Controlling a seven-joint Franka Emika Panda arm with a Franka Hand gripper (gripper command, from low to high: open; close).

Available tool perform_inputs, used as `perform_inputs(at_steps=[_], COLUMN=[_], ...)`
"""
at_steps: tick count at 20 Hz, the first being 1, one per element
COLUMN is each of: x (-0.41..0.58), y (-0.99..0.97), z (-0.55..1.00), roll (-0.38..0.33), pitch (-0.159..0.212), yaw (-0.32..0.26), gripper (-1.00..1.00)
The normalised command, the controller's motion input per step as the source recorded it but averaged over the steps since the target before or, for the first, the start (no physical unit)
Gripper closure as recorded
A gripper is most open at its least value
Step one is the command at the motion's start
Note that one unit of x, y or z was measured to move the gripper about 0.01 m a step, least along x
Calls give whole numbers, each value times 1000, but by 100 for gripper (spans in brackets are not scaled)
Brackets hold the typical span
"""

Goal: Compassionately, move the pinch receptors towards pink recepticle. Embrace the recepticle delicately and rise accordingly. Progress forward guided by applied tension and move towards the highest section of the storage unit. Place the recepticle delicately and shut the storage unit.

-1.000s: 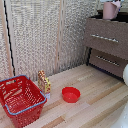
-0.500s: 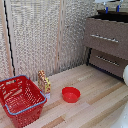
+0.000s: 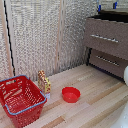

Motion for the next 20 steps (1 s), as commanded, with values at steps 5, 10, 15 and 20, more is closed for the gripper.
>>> perform_inputs(at_steps=[5, 10, 15, 20], x=[-35, -53, -217, -410], y=[0, 131, 357, 453], z=[223, 80, -1, -34], roll=[-301, -317, -297, -271], pitch=[15, 23, 43, 68], yaw=[183, 131, 65, 28], gripper=[-100, -100, -100, -100])
